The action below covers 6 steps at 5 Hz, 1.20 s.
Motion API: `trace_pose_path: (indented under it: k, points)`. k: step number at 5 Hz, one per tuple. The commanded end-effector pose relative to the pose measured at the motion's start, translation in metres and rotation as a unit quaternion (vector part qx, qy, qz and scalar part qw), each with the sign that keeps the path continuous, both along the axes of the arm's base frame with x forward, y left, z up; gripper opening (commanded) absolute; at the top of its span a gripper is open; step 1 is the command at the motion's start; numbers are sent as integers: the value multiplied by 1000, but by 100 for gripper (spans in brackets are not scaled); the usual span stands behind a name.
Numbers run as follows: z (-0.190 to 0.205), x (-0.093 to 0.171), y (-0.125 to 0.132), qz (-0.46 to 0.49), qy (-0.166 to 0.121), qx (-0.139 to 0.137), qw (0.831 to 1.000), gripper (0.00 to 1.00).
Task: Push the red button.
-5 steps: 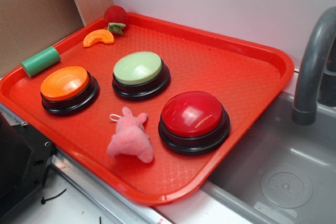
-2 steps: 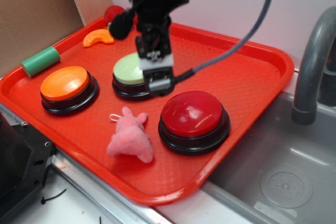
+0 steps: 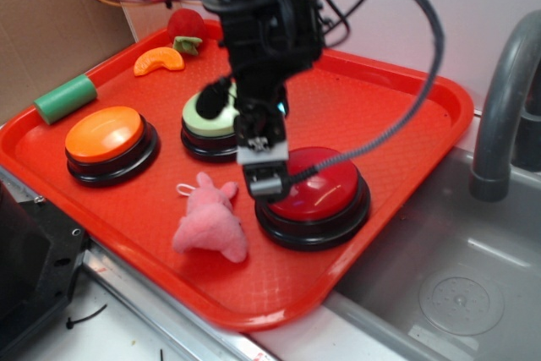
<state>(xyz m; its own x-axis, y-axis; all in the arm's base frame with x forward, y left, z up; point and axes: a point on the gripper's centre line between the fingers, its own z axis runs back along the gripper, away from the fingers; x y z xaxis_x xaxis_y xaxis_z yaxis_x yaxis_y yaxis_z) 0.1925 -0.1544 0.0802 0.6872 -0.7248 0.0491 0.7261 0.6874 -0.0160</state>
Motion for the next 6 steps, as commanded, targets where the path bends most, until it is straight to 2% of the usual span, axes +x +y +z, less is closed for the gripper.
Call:
trace_pose_path:
  k: [1,3,5,6]
  points:
    - [-13,5,-1,-9,-9,0,1000,100]
    - [-18,8,-7,-16,-2,-5,1000,100]
    - [6,8,1,4,-21,-7,1000,100]
    - [17,8,3,27,-26,8,999,100]
